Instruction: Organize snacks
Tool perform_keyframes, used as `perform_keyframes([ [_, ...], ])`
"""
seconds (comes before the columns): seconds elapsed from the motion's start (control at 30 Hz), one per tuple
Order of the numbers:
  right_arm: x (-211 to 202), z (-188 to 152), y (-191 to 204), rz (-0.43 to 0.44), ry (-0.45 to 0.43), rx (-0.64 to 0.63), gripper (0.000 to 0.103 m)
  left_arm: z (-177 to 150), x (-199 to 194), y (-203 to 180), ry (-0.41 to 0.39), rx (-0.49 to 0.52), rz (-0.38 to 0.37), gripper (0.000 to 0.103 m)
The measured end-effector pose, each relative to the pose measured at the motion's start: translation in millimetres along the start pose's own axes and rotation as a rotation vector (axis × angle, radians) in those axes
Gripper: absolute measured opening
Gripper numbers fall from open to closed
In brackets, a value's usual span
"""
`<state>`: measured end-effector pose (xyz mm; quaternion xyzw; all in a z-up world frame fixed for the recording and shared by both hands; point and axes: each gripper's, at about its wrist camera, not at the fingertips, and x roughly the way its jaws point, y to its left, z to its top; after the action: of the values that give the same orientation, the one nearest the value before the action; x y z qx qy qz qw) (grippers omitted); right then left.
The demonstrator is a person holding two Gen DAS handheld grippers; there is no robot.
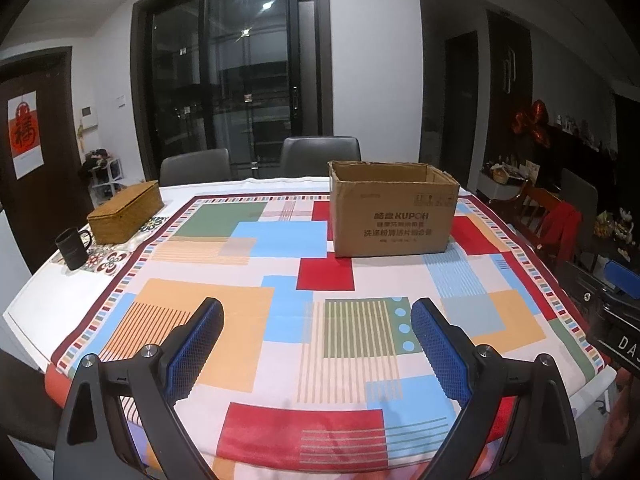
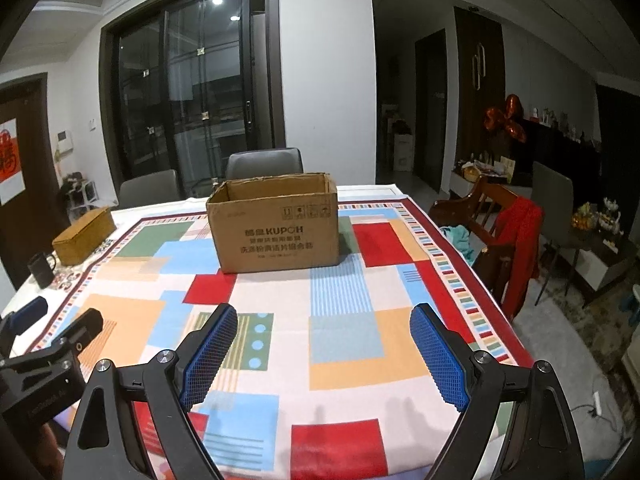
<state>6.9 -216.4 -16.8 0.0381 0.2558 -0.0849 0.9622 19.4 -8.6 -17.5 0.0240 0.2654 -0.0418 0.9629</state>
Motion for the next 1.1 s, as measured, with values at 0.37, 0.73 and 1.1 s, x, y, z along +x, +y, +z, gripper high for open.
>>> perform_keyframes([
  [0.37,-18.0,-4.9,0.3,-0.007,-0.033,0.002,0.089,-5.1,-14.3,5.9,-0.017,-0.023,-0.002,0.096],
  [0.73,-20.7,-4.9,-1.0,-0.005,-0.035,0.005,0.089,-5.6,-18.7,6.5,-0.024,-0.025,-0.002,0.096],
  [1.1,-23.1,-2.8,-0.3,0.001,-0.035,0.012,0.089,-3.8,-21.7,4.9,-0.025,-0.020,-0.002,0.096],
])
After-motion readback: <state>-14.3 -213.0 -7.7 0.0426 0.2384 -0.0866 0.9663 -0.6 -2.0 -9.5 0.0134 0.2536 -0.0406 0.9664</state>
